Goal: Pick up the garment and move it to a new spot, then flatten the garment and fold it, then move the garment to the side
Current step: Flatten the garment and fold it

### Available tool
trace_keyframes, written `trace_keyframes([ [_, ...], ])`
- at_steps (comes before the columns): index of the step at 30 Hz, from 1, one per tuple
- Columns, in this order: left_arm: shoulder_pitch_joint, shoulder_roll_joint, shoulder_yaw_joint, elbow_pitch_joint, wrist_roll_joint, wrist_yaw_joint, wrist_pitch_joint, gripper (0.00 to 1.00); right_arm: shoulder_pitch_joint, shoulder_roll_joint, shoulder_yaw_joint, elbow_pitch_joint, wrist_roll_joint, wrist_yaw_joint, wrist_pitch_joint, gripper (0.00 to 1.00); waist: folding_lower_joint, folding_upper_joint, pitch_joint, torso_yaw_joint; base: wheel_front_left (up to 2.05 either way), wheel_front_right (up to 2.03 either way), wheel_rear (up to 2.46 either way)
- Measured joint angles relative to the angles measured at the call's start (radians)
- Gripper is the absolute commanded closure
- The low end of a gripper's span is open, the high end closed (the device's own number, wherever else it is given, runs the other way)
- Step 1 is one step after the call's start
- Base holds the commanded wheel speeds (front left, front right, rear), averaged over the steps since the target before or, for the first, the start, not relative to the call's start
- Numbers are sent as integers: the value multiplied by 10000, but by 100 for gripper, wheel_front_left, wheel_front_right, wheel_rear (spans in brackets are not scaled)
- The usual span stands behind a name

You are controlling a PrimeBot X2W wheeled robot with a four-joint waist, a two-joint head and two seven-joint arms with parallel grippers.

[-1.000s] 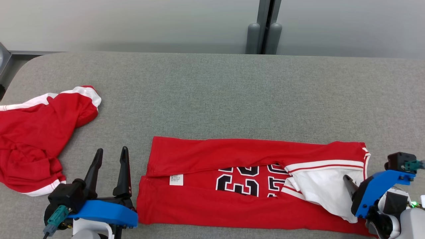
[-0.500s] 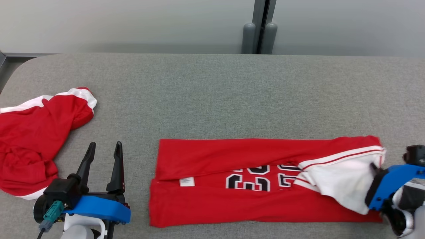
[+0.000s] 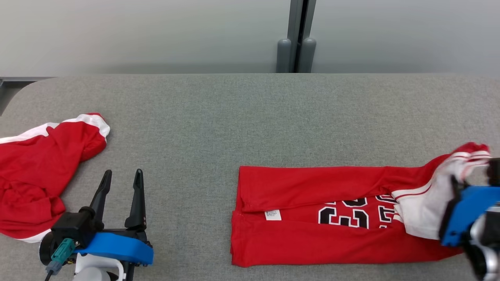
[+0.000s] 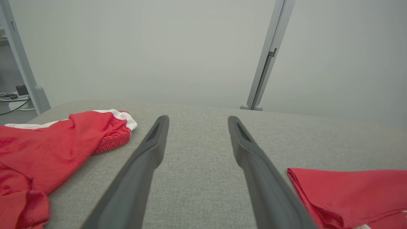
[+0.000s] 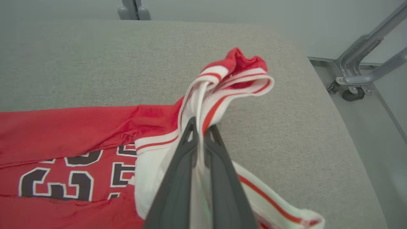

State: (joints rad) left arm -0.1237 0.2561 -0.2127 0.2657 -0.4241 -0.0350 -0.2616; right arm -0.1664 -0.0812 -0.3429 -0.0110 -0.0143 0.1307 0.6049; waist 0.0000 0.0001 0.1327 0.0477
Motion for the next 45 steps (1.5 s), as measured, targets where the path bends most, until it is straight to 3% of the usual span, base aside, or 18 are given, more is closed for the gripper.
trace_keyframes([
  [7,60,-40,-46,12,-151,-6,0,0,284,293,3091,-351,1030,0,88,100,0,0,-132,136,0,0,0],
  [12,53,-92,-205,-31,-151,-10,19,0,-224,311,4652,612,2715,-2,-199,100,0,0,-102,348,0,0,0],
  [17,-126,-236,-454,13,-148,-96,50,0,-1133,320,6253,2123,3365,0,-594,100,0,0,30,725,0,0,0],
  [35,-581,-366,-663,307,-128,-201,33,0,-2898,318,7298,5352,4326,-2,-1944,100,0,0,432,1404,0,0,0],
  [36,-616,-370,-669,316,-115,-203,33,0,-2971,316,7396,5455,4431,-2,-2031,22,0,0,438,1423,0,0,0],
  [37,-628,-378,-675,330,-96,-224,31,0,-3026,314,7515,5542,4621,-2,-2071,0,1,0,437,1434,0,0,0],
  [45,-564,-366,-688,466,-73,-230,15,0,-3239,328,8217,5409,6646,-2,-2834,0,0,-1,226,1330,0,0,0],
])
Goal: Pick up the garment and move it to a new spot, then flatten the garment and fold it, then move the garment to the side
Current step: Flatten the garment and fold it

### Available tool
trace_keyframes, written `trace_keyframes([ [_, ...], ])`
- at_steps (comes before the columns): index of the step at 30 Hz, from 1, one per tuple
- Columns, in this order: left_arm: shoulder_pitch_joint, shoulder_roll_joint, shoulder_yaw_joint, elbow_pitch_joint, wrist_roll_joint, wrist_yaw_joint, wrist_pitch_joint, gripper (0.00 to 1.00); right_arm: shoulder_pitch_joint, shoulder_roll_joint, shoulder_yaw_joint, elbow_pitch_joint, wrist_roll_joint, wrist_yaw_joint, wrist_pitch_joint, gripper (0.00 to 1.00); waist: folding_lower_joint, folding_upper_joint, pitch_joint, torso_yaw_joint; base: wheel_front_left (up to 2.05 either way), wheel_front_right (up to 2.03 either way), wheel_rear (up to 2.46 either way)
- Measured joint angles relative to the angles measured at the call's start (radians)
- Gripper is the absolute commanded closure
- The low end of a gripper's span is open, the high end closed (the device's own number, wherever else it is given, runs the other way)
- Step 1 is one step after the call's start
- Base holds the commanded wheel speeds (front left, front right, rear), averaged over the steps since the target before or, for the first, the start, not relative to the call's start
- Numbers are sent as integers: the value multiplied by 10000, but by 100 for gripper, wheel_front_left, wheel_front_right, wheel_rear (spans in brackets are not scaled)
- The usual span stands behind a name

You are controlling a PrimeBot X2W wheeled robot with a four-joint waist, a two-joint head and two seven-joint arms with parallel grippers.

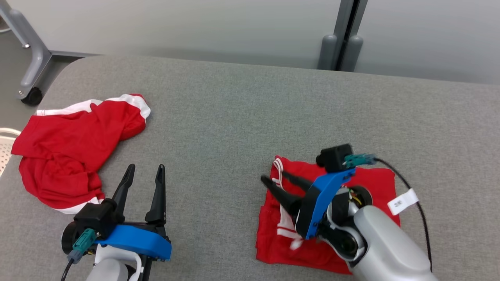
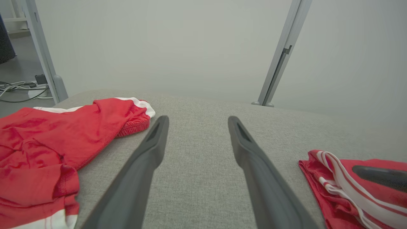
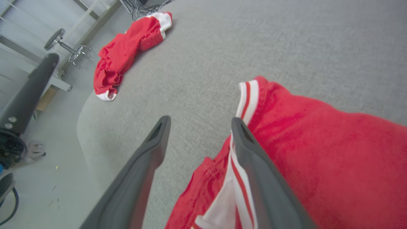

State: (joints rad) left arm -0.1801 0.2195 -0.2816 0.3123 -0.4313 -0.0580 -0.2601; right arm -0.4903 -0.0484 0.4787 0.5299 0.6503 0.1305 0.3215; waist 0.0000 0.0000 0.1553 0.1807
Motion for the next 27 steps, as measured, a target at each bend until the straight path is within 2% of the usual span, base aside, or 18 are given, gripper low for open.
trace_keyframes([
  [3,93,38,59,-8,-6,0,-2,0,-141,4,-316,-566,581,0,-790,0,-1,-1,-145,-101,0,0,0],
  [5,181,73,105,-31,-38,17,-2,0,-183,4,-752,-945,439,0,-1264,0,-1,-2,-239,-200,0,0,0],
  [8,352,125,180,-105,-77,61,-13,0,-36,-10,-1841,-1340,-773,0,-1618,0,-1,-1,-387,-362,0,0,0],
  [13,621,213,320,-236,-105,138,-13,0,1255,-445,-3818,-2669,-3001,0,-2077,0,-2,-1,-609,-605,0,0,0],
  [19,856,180,443,-334,-178,222,-15,0,3076,-414,-5586,-3935,-4483,0,-2763,0,-2,-2,-826,-890,0,0,0],
  [22,993,157,520,-387,-173,268,-15,0,3630,-274,-6019,-4276,-4669,0,-3110,0,-1,-2,-931,-1061,0,0,0],
  [27,1301,94,663,-468,-115,309,-15,0,4267,-174,-6165,-4410,-4592,0,-3204,0,-1,-2,-1206,-1283,0,0,0],
])
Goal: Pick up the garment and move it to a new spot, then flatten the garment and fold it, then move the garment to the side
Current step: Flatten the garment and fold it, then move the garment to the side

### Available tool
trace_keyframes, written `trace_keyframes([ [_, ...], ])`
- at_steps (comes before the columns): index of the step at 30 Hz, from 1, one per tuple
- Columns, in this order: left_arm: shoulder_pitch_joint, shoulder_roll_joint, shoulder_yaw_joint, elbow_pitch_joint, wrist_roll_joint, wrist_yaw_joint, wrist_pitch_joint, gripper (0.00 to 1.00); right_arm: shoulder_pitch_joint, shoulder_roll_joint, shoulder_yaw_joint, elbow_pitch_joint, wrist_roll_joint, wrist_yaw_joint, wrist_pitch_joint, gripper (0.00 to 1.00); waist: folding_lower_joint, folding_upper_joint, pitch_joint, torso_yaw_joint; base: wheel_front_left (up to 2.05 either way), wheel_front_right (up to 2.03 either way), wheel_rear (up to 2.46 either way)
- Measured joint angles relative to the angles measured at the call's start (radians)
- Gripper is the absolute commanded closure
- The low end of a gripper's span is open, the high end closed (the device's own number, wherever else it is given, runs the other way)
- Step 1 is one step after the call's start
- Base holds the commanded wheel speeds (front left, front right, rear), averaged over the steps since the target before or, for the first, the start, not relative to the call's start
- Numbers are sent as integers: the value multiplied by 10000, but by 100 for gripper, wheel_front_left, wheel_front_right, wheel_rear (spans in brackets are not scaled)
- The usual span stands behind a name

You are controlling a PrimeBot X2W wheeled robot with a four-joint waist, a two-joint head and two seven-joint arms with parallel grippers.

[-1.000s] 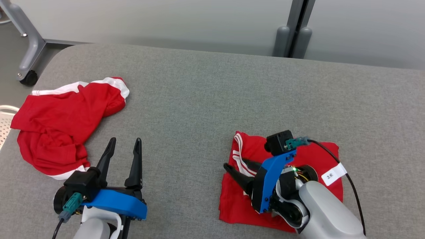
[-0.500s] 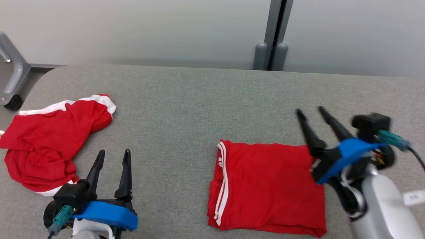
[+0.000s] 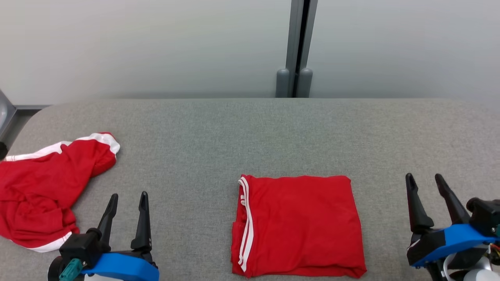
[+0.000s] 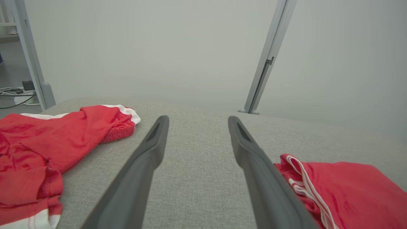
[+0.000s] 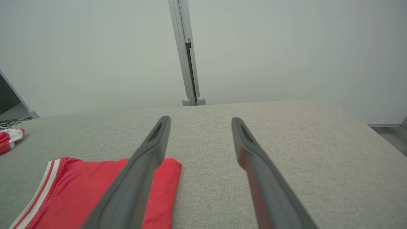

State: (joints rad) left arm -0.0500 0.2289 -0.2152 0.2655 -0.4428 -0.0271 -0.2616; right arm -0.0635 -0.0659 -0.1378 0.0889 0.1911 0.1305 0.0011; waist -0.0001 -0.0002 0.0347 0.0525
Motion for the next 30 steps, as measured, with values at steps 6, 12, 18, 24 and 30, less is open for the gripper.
trace_keyframes([
  [6,362,8,36,19,140,-12,0,0,492,59,98,-67,-73,0,19,0,0,-1,-410,-148,0,0,0],
  [12,535,-12,6,182,221,2,0,0,686,107,111,50,-98,0,-86,0,0,0,-659,-186,0,0,0],
  [18,546,104,-71,362,309,21,46,0,765,138,178,104,-113,0,-117,0,0,1,-801,-235,0,0,0],
  [24,545,163,-98,410,293,98,153,0,829,144,192,207,17,0,-117,0,1,2,-829,-321,0,0,0],
  [30,549,192,-113,332,236,151,198,0,831,148,313,263,127,0,-98,0,1,2,-796,-390,0,0,0],
])
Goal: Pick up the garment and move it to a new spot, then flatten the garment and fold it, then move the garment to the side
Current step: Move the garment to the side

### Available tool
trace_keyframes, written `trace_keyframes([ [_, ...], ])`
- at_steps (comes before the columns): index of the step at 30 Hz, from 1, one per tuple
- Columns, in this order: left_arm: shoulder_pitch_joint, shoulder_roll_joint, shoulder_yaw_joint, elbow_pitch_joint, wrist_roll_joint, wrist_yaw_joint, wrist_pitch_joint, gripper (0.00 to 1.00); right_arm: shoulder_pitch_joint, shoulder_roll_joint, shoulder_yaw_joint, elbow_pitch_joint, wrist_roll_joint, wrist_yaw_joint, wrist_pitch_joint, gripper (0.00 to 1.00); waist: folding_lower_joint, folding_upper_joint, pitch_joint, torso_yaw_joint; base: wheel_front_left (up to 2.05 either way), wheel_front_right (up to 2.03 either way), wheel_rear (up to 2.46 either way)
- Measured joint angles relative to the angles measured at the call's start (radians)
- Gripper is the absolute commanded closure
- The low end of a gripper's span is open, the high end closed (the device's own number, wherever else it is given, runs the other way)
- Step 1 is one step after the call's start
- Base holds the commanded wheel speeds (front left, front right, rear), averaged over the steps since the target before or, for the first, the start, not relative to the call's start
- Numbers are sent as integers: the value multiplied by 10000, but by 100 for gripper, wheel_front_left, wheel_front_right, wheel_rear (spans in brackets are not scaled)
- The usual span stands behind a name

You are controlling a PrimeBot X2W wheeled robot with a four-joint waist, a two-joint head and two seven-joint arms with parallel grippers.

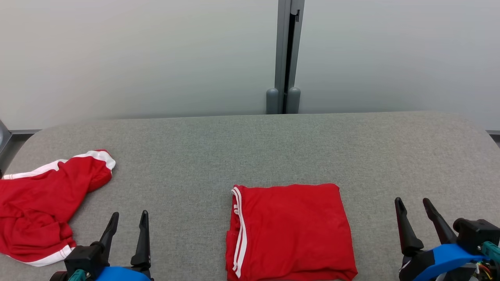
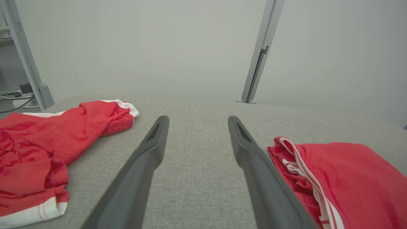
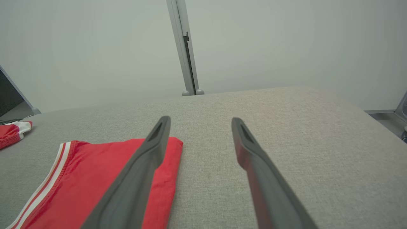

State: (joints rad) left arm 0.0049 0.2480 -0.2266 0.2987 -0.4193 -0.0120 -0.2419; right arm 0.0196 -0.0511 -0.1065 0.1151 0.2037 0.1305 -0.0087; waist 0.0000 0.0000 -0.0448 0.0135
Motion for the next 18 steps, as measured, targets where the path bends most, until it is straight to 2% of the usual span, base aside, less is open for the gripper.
trace_keyframes([
  [7,5,19,-77,-144,-21,33,48,0,-80,0,314,188,-31,0,644,0,-1,0,87,48,0,0,0],
  [13,4,33,-150,-339,-27,69,121,0,-657,27,579,520,201,2,3108,0,0,0,228,173,0,0,0],
  [18,-34,23,-276,-497,-42,61,203,0,-1436,19,288,1078,485,0,4464,0,0,0,410,385,0,0,0],
])
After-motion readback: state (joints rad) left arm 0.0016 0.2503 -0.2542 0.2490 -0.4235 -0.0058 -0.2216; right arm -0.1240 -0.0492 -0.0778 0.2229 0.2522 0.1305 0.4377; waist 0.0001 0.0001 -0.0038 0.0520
